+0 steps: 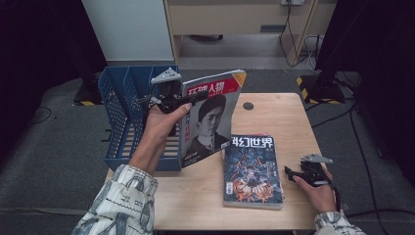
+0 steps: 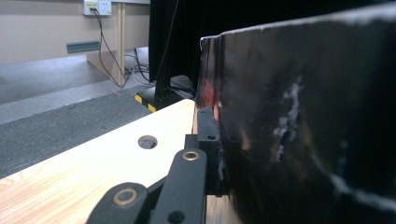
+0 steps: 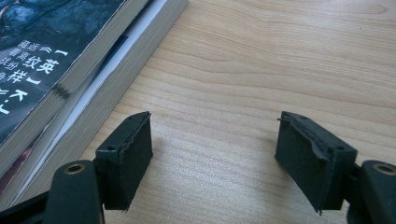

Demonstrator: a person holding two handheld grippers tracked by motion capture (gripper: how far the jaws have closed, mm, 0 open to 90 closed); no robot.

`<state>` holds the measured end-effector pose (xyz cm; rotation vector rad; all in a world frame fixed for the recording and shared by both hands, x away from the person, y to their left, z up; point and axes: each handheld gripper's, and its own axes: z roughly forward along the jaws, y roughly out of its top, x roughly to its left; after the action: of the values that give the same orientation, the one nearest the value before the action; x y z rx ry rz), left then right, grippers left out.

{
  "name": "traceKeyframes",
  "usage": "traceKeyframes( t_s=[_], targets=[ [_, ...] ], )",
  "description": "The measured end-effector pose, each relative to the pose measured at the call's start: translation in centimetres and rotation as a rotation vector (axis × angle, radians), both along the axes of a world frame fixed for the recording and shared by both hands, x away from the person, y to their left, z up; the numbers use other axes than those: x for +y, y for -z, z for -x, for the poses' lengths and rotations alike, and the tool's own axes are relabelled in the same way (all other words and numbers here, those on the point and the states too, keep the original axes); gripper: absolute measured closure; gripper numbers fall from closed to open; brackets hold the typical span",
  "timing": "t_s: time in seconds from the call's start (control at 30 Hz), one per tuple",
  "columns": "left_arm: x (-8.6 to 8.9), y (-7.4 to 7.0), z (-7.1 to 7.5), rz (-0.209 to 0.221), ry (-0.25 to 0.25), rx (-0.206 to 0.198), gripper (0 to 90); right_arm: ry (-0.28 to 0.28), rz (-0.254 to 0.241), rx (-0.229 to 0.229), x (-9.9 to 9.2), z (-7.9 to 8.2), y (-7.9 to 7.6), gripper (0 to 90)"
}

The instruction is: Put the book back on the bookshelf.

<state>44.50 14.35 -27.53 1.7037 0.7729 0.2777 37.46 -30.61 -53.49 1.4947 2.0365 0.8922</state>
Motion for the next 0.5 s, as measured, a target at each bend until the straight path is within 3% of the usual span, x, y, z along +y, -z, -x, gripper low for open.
traceKeyframes(
  t_s=[0.5],
  targets=[
    [3.4,-0.8,0.7,0.017,-0.051,-0.014,86.0,0.000,-0.004,-0.018,0.1,0.1,0.2,24.1]
  ],
)
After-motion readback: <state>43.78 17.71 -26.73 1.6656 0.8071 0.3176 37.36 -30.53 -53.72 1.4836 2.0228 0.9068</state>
